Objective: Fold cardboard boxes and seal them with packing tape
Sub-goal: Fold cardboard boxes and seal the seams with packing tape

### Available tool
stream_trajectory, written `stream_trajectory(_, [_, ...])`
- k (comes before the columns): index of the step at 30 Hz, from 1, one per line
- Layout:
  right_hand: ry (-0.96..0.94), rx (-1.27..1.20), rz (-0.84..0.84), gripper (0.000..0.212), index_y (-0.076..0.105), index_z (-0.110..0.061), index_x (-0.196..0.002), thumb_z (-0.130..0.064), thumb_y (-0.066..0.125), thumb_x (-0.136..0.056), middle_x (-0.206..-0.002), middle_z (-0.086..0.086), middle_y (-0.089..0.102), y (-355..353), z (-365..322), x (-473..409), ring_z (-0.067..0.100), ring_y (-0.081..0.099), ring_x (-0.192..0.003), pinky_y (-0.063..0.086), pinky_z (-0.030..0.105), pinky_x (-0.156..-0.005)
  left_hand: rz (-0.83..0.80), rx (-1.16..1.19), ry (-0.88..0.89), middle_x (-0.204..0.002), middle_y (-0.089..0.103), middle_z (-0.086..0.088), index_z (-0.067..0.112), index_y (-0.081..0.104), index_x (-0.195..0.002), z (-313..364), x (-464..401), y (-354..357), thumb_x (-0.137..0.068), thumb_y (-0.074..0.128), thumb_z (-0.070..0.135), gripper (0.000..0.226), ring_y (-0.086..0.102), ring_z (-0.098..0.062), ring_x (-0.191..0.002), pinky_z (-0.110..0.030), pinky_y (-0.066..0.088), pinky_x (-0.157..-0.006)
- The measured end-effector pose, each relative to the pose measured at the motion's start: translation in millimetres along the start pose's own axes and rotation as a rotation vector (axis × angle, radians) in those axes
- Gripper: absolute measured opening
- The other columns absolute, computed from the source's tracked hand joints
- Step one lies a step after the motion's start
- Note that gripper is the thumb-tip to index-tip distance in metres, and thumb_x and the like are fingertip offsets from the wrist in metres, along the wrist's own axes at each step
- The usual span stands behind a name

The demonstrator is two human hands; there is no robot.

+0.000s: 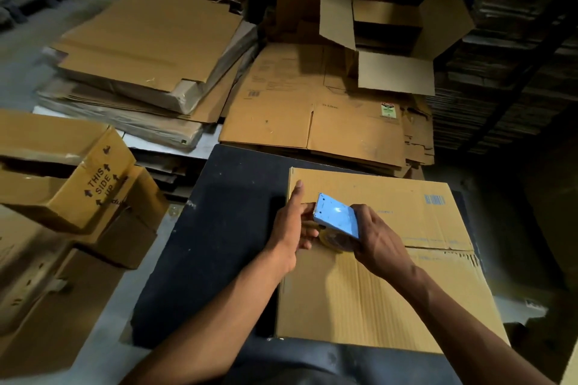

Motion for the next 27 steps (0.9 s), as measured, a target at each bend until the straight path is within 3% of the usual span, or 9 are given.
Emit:
stream_trajectory(3, [0.008, 0.106, -0.037, 0.065, 0.031, -0.023, -0.14, -0.032, 0.073, -0.091, -0.124, 0.001, 0.05, 5, -8, -3, 0.018, 0.056, -0.107, 0.059, 0.032, -0.068, -0.003, -0.088, 0.097, -0.09, 0.073, -0.012, 0.019, 0.078, -0.105, 4, 7, -13, -0.076, 0.054, 0.087, 0.078, 0.056, -0.013, -0.072, -0.023, 0.039, -0.053])
stream_trajectory(7, [-0.017, 0.128, -0.08, 0.067, 0.025, -0.027, -0.14, -0.033, 0.071, -0.092, -0.126, 0.0, 0.048, 5, -16, -6, 0.017, 0.053, -0.111, 0.059, 0.032, -0.071, 0.029, 0.051, -0.007, -0.087, 0.077, -0.002, 0.019, 0.079, -0.102, -7, 12, -27, -0.087, 0.063, 0.068, 0.054, 0.056, -0.015, -0.075, -0.026, 0.04, -0.057])
stream_trajectory(12, [-0.077, 0.063, -0.124, 0.072, 0.024, -0.028, -0.14, -0.033, 0.075, -0.09, -0.126, 0.002, 0.05, 1, -15, -10, 0.017, 0.057, -0.111, 0.06, 0.033, -0.078, 0.109, 0.324, -0.239, -0.081, 0.074, -0.007, 0.01, 0.077, -0.104, -29, 7, -16, -0.088, 0.067, 0.065, 0.059, 0.056, -0.015, -0.062, -0.027, 0.041, -0.053])
stream_trajectory(15, [-0.099, 0.13, -0.187, 0.073, 0.02, -0.03, -0.141, -0.037, 0.073, -0.091, -0.131, 0.001, 0.049, 0, -14, -12, 0.017, 0.056, -0.115, 0.06, 0.034, -0.083, 0.186, 0.323, -0.267, -0.069, 0.07, -0.005, 0.008, 0.077, -0.1, -41, -4, -15, -0.094, 0.073, 0.044, 0.037, 0.049, -0.01, -0.047, -0.023, 0.036, -0.042])
stream_trajectory(18, [-0.095, 0.22, -0.244, 0.074, 0.017, -0.031, -0.142, -0.041, 0.07, -0.091, -0.132, -0.001, 0.048, -2, -12, -11, 0.017, 0.055, -0.116, 0.06, 0.034, -0.08, 0.303, 0.196, -0.16, -0.073, 0.07, -0.004, 0.007, 0.075, -0.095, -40, -12, -25, -0.1, 0.069, 0.026, 0.021, 0.047, -0.005, -0.044, -0.018, 0.034, -0.037])
stream_trajectory(21, [-0.108, 0.315, -0.27, 0.073, 0.018, -0.031, -0.144, -0.044, 0.067, -0.092, -0.131, -0.002, 0.048, -6, -16, -11, 0.016, 0.053, -0.113, 0.057, 0.032, -0.075, 0.418, 0.073, 0.008, -0.077, 0.073, 0.0, 0.01, 0.074, -0.086, -29, -13, -40, -0.099, 0.07, 0.023, 0.018, 0.063, -0.006, -0.061, -0.014, 0.044, -0.044])
stream_trajectory(25, [-0.106, 0.384, -0.295, 0.073, 0.022, -0.028, -0.149, -0.046, 0.065, -0.093, -0.132, -0.002, 0.047, -9, -21, -8, 0.016, 0.049, -0.115, 0.055, 0.032, -0.076, 0.459, 0.04, 0.007, -0.072, 0.074, -0.001, 0.011, 0.074, -0.077, -34, -17, -53, -0.096, 0.073, 0.023, 0.023, 0.069, -0.011, -0.068, -0.019, 0.051, -0.051])
stream_trajectory(27, [-0.095, 0.407, -0.304, 0.073, 0.023, -0.028, -0.147, -0.046, 0.067, -0.092, -0.131, -0.001, 0.051, -9, -21, -5, 0.019, 0.05, -0.114, 0.054, 0.036, -0.079, 0.483, 0.045, 0.0, -0.071, 0.075, -0.002, 0.014, 0.074, -0.072, -39, -20, -65, -0.097, 0.073, 0.022, 0.026, 0.072, -0.015, -0.073, -0.027, 0.057, -0.063])
Point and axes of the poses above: each hand's wrist, its own x-axis away from the middle knuckle, its own y-axis out of the palm, z = x × y, the point moved 10 cm from there along -x, towards the middle knuckle
